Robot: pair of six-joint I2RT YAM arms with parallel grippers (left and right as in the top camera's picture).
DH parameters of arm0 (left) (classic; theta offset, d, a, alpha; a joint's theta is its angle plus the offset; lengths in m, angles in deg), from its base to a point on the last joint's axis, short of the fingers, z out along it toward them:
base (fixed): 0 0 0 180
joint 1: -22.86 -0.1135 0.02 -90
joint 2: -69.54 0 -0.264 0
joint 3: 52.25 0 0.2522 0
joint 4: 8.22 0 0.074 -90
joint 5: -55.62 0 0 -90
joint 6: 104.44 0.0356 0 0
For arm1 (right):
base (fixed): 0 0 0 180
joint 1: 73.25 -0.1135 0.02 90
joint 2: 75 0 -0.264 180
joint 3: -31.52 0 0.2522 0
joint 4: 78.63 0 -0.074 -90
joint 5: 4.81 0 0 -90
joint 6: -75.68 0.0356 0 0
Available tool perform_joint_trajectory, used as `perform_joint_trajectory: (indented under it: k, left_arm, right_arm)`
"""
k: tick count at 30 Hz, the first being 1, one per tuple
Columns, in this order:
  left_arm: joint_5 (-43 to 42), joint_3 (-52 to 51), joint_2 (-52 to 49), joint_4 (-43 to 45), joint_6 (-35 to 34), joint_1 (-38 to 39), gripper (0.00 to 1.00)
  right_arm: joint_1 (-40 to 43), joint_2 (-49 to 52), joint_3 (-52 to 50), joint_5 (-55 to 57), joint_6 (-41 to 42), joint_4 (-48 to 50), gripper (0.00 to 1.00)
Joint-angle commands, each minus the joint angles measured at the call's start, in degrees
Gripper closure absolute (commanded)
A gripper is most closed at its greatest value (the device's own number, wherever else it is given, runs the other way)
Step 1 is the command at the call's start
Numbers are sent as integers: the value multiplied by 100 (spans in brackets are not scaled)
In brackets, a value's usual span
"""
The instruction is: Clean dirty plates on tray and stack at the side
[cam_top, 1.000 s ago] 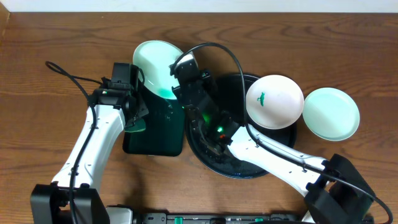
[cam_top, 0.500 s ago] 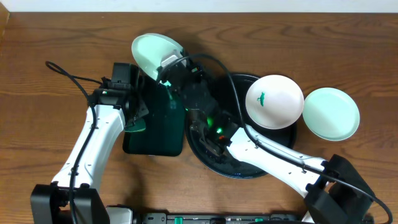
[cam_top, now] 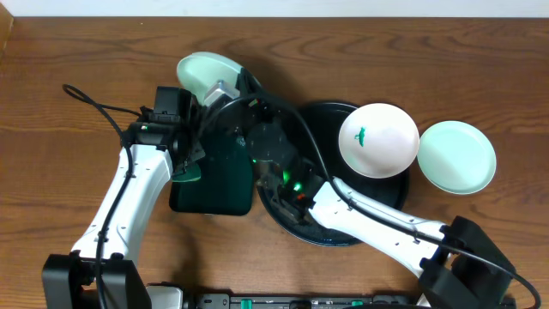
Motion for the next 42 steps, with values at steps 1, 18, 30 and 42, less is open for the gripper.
perform_joint_trajectory:
  k: [1,18,30,42]
  left_arm:
    - [50,-7,76,11,-7,-20,92]
    - [50,-7,76,13,-7,-20,93]
    - [50,-7,76,11,-7,-20,92]
    - [50,-7,76,11,-7,-20,93]
  right_arm:
    - [-81,11,109,13,-103,55,99]
    - [-105,11,107,17,92,-481,99]
    - [-105,11,105,20,90,-699,99]
    - [55,11,105,61,1021,-999,99]
